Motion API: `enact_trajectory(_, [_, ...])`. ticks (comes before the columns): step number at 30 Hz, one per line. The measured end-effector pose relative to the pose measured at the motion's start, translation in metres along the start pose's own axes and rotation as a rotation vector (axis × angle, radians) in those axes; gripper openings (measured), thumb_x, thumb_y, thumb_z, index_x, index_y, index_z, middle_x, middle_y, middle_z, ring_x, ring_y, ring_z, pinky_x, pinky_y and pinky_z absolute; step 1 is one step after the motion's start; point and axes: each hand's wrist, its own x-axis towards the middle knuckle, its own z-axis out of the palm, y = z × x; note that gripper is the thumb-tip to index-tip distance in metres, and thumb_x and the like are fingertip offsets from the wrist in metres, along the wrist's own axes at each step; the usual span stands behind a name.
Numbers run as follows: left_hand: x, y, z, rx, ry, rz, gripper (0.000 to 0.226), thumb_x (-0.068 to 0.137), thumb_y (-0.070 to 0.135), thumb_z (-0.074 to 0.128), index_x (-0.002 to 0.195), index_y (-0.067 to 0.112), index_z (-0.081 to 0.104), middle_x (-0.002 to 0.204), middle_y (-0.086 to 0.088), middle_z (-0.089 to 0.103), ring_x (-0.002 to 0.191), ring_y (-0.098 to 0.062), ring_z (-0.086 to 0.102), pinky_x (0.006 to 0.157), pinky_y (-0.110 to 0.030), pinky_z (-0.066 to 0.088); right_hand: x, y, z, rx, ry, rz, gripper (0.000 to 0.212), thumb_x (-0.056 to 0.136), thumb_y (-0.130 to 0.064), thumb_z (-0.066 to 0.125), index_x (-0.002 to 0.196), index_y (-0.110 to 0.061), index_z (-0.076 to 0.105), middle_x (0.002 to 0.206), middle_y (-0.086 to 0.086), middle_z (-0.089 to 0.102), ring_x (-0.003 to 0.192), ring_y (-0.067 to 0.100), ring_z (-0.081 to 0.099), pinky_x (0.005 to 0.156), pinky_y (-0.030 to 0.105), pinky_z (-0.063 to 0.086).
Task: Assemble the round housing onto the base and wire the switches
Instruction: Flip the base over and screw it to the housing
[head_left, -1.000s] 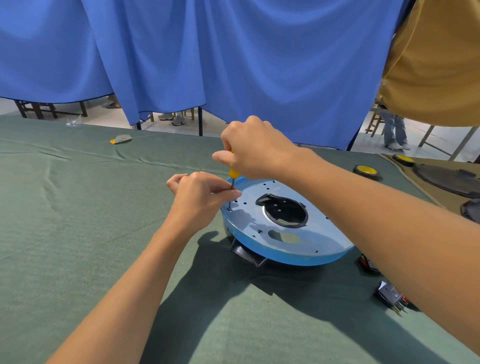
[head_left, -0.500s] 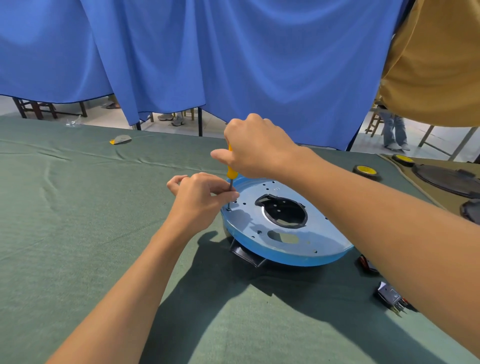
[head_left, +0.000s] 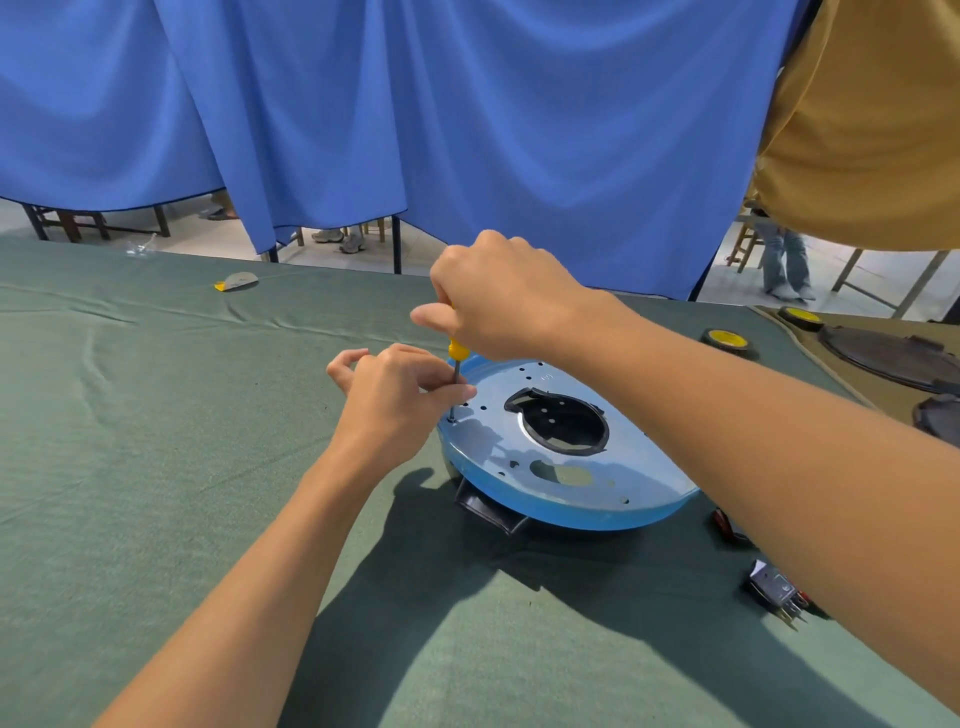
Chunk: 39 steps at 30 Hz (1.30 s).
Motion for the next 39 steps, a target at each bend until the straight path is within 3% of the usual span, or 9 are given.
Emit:
enact_trajectory(6, [0.003, -0.003, -0.005, -0.117, -0.18, -0.019, 0.021, 0.095, 0.027, 0.063, 0.08, 0.04, 0.072, 0.085, 0.014, 0.076, 0.104, -0.002, 0.059, 0.082, -0.029, 0.014, 0.005, 0.004, -0.003, 0.128, -0.128, -0.094, 0.022, 0.089, -0.026, 0.06, 0.108, -0.018, 0.055, 0.096, 0.003, 0.048, 0.098, 0.026, 0.051, 0.063, 0.031, 0.035])
enact_trajectory(12, [-0.002, 0.0, -0.002, -0.098, -0.038, -0.025, 0.014, 0.084, 0.033, 0.075, 0.073, 0.024, 0.075, 0.07, 0.017, 0.071, 0.085, -0.003, 0.063, 0.077, -0.032, 0.014, 0.001, 0.0, 0.0, 0.044, -0.03, 0.011, 0.027, 0.091, -0.044, 0.057, 0.09, -0.019, 0.045, 0.084, 0.003, 0.038, 0.08, 0.028, 0.043, 0.063, 0.033, 0.033])
enact_trajectory(16, [0.001, -0.001, -0.004, -0.091, -0.057, -0.02, 0.016, 0.087, 0.03, 0.071, 0.073, 0.025, 0.077, 0.078, 0.003, 0.075, 0.091, -0.012, 0.062, 0.079, -0.032, 0.015, 0.005, 0.002, -0.001, 0.118, -0.133, -0.052, 0.029, 0.09, -0.042, 0.058, 0.104, -0.017, 0.051, 0.096, 0.002, 0.05, 0.095, 0.026, 0.047, 0.07, 0.034, 0.036])
enact_trajectory(21, [0.002, -0.001, -0.008, -0.2, -0.198, -0.055, 0.024, 0.094, 0.025, 0.065, 0.079, 0.042, 0.072, 0.083, 0.017, 0.075, 0.107, -0.005, 0.062, 0.11, -0.045, 0.027, 0.006, 0.002, -0.003, 0.14, -0.094, -0.039, 0.018, 0.086, -0.031, 0.064, 0.087, -0.021, 0.049, 0.089, 0.004, 0.046, 0.085, 0.026, 0.05, 0.053, 0.028, 0.029])
enact_trajectory(24, [-0.001, 0.002, -0.004, -0.18, -0.111, -0.054, 0.019, 0.09, 0.028, 0.07, 0.076, 0.042, 0.069, 0.073, 0.026, 0.068, 0.098, -0.002, 0.063, 0.095, -0.031, 0.02, 0.005, 0.0, -0.001, 0.129, -0.063, 0.074, 0.034, 0.087, -0.034, 0.061, 0.071, -0.019, 0.035, 0.075, 0.0, 0.032, 0.067, 0.02, 0.037, 0.05, 0.028, 0.024])
enact_trajectory(27, [-0.003, 0.003, -0.004, -0.094, -0.002, -0.039, 0.013, 0.082, 0.033, 0.077, 0.07, 0.031, 0.074, 0.075, 0.014, 0.074, 0.089, -0.003, 0.061, 0.075, -0.032, 0.012, 0.004, -0.001, -0.004, 0.094, -0.077, 0.115, 0.042, 0.089, -0.042, 0.059, 0.067, -0.022, 0.029, 0.074, -0.002, 0.029, 0.065, 0.02, 0.034, 0.056, 0.032, 0.027])
enact_trajectory(29, [-0.001, 0.0, -0.005, -0.078, -0.012, -0.019, 0.014, 0.082, 0.029, 0.077, 0.07, 0.024, 0.076, 0.078, 0.01, 0.074, 0.095, -0.006, 0.062, 0.075, -0.031, 0.012, 0.004, 0.0, -0.007, 0.098, -0.118, 0.049, 0.031, 0.088, -0.043, 0.059, 0.076, -0.02, 0.042, 0.081, 0.0, 0.041, 0.071, 0.02, 0.042, 0.057, 0.033, 0.03])
enact_trajectory(33, [0.001, -0.002, -0.005, -0.096, -0.108, 0.005, 0.017, 0.091, 0.027, 0.067, 0.079, 0.029, 0.079, 0.077, 0.035, 0.062, 0.105, 0.0, 0.056, 0.078, -0.028, 0.011, 0.006, 0.003, -0.006, 0.132, -0.098, -0.08, 0.01, 0.088, -0.023, 0.062, 0.089, -0.018, 0.054, 0.094, 0.003, 0.052, 0.093, 0.025, 0.053, 0.054, 0.026, 0.033])
enact_trajectory(39, [-0.003, 0.002, -0.001, -0.112, 0.055, -0.024, 0.008, 0.081, 0.033, 0.078, 0.078, 0.026, 0.08, 0.08, 0.011, 0.074, 0.095, -0.007, 0.062, 0.087, -0.034, 0.017, 0.001, -0.001, 0.004, 0.034, -0.002, 0.052, 0.034, 0.094, -0.044, 0.056, 0.083, -0.016, 0.04, 0.074, 0.002, 0.032, 0.075, 0.028, 0.038, 0.064, 0.035, 0.032])
